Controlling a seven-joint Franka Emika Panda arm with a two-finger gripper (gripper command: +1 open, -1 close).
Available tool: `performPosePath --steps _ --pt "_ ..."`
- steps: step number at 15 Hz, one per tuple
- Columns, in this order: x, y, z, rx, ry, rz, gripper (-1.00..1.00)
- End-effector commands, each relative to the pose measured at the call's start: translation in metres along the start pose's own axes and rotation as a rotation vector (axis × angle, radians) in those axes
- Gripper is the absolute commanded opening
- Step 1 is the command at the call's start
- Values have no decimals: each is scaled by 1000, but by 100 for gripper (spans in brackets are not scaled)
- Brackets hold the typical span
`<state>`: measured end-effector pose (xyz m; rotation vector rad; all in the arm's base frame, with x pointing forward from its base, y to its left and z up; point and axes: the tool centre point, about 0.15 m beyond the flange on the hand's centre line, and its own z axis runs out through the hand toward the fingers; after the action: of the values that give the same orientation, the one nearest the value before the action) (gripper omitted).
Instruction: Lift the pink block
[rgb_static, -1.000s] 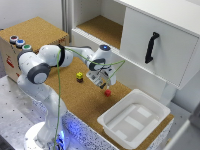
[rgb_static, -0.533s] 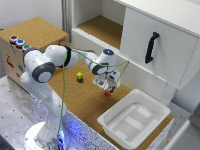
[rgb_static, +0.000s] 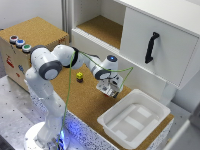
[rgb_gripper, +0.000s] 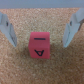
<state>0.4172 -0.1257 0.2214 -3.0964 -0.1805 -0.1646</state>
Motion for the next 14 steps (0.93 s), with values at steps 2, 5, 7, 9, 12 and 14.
performPosePath --steps 2,5,7,9,12,14 --pt "22 -10 29 -32 11 57 -100" --pt "22 -5 25 -47 13 72 -100" --pt "20 -3 22 -49 10 80 -100" --pt "19 -6 19 -47 10 85 -100" --pt "18 -6 -4 -55 31 126 -100" --pt "20 -4 -20 -58 50 149 -100"
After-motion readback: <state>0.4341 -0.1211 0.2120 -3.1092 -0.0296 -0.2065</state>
